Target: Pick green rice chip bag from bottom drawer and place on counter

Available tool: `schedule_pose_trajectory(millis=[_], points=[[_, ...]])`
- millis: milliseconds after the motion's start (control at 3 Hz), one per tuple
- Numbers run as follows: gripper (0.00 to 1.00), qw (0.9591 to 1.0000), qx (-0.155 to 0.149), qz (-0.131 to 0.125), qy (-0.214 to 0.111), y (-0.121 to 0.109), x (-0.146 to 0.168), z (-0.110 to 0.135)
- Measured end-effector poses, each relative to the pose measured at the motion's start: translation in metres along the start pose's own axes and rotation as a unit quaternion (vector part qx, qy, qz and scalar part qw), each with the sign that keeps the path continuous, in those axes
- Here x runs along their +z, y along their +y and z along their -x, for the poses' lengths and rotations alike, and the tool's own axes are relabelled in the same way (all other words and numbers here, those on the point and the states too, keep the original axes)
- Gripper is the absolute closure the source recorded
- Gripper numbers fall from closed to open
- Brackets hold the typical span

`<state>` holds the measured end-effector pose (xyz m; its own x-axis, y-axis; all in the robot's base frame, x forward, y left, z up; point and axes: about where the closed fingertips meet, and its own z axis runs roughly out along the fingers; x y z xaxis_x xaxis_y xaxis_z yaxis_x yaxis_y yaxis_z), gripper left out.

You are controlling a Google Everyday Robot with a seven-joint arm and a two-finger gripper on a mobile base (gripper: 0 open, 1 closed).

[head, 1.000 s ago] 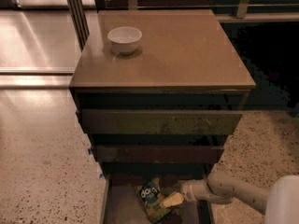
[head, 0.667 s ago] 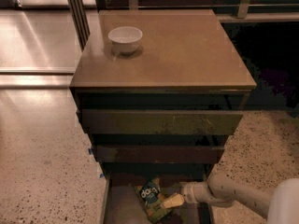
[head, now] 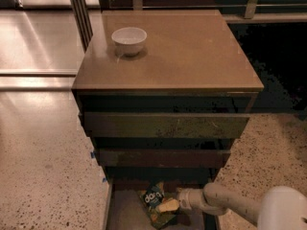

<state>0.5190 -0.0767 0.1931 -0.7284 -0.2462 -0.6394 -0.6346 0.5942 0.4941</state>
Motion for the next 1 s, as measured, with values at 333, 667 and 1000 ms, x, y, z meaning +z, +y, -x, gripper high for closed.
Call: schedule_pose_trajectory(millis=[333,667,1000], points=[[0.0,0.9999,0.009,0.004,-0.004,-0.005,0.025,-0.006],[0.0,0.9999,0.012,0.004,-0.004,-0.005,0.039,-0.011],[0.0,0.9998,0.019,0.003,0.002,-0.001,0.048,-0.017]])
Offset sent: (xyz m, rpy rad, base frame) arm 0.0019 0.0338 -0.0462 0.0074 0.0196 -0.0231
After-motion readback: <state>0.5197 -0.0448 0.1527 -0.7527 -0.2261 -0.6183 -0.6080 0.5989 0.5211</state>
